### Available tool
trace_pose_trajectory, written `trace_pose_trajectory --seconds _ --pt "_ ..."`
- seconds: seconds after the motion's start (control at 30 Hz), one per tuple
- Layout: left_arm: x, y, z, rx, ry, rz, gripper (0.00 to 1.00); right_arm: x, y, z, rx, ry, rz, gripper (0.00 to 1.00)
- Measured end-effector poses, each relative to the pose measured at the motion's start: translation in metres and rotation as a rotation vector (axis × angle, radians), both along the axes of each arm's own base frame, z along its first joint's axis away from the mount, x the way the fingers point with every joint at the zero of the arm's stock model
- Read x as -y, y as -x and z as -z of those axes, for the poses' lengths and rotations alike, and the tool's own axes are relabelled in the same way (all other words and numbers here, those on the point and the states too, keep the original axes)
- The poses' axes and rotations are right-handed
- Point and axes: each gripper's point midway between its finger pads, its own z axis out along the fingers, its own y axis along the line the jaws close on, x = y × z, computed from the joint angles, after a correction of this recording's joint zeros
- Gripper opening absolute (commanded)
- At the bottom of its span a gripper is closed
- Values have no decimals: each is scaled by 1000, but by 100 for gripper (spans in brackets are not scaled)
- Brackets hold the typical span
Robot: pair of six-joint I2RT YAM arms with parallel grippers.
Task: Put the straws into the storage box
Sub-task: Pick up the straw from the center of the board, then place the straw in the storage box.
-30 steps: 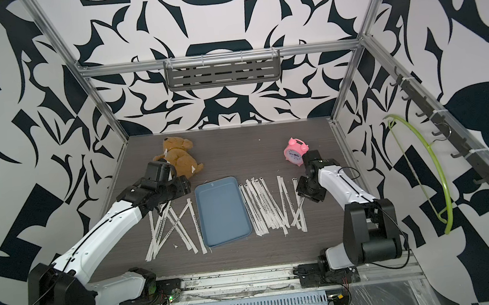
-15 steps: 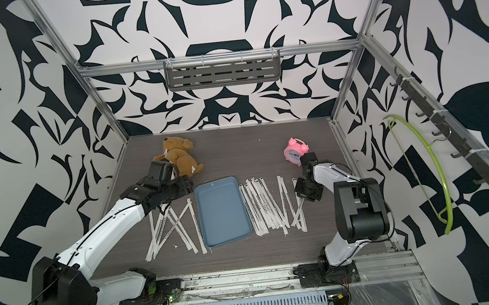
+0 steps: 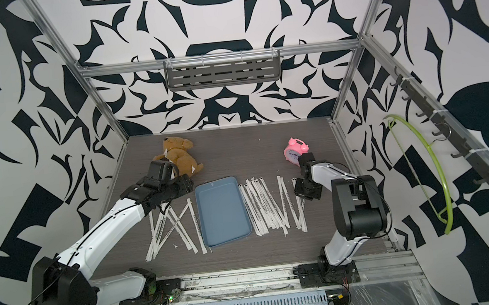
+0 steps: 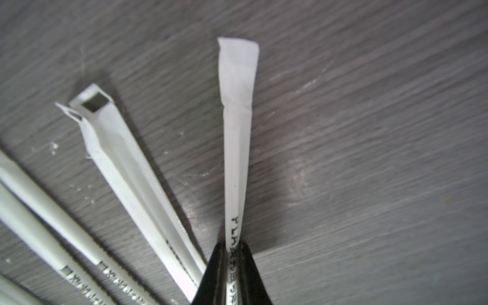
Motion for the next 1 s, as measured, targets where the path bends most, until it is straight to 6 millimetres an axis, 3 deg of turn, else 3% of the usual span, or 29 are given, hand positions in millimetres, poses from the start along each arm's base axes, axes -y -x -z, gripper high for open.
trace_pose_trajectory --seconds 0.17,0.27,0.33,0.43,0.5,0.6,0.7,0.8,0.9,1.0 --pt "0 1 2 -5 -1 -2 71 -6 9 -9 -23 75 -63 5" --pt "-2 3 6 -17 -7 -3 68 -19 11 -34 -4 114 -122 5" --pt "-3 5 7 -24 -12 -4 65 -41 7 -60 43 129 -182 4" --pt "-9 9 10 -41 -31 -24 57 -105 -2 -108 160 101 -297 3" --pt "-19 15 12 -53 -47 -56 52 -162 -1 -134 233 49 -376 2" --pt "-46 27 12 -54 -44 -139 49 -246 10 -149 278 -24 -475 1" --pt "-76 39 13 -56 -21 -238 47 -320 21 -133 271 -62 -543 1" --pt "-96 46 19 -71 4 -308 48 -365 30 -98 231 -58 -573 1" --pt "-98 48 23 -90 19 -316 48 -380 41 -57 168 -23 -572 1" --pt "-94 49 23 -94 34 -299 48 -382 48 -30 110 -5 -556 2"
